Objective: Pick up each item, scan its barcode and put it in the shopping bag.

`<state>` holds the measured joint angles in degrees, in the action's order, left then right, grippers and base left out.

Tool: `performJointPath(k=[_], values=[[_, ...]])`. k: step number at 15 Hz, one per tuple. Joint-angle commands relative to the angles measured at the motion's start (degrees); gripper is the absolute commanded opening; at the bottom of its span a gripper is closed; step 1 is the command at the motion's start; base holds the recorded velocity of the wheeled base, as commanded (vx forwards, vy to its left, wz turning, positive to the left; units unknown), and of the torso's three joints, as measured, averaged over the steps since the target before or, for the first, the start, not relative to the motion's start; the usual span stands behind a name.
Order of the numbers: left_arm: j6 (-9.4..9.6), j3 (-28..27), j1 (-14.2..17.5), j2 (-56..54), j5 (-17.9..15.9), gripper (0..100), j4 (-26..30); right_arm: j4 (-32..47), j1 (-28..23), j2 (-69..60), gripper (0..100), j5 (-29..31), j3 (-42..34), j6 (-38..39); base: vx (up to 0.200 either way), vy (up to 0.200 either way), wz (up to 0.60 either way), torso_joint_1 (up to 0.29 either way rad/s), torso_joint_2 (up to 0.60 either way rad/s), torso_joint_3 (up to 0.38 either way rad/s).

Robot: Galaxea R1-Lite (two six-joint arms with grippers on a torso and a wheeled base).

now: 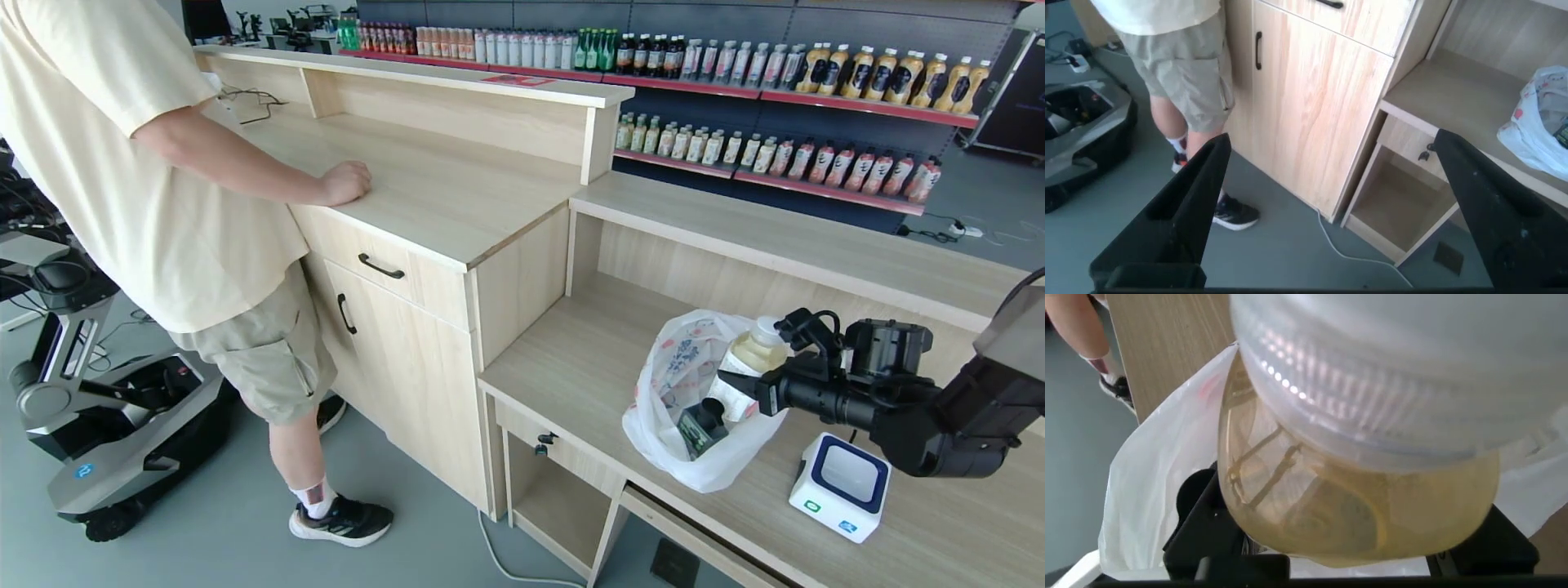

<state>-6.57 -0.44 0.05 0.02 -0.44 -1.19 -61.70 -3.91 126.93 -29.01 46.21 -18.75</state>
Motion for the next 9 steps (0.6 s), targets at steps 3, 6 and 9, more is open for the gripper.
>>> performJointPath(k=[3, 6, 9], values=[[-0.02, 0.0, 0.0, 0.0, 0.0, 100, 0.0, -0.5, -0.3, 2.3, 0, 0.0, -0.5, -0.5, 0.0, 0.0, 0.0, 0.0, 0.0, 0.0], [-0.02, 0.0, 0.0, 0.0, 0.0, 100, 0.0, -0.5, -1.0, 2.9, 0, 0.1, -1.4, -1.8, 0.0, 0.0, 0.0, 0.0, 0.0, 0.0], [-0.02, 0.0, 0.0, 0.0, 0.0, 100, -0.1, -0.6, -1.2, 3.1, 0, 0.1, -1.9, -3.1, 0.0, 0.0, 0.0, 0.0, 0.0, 0.0]])
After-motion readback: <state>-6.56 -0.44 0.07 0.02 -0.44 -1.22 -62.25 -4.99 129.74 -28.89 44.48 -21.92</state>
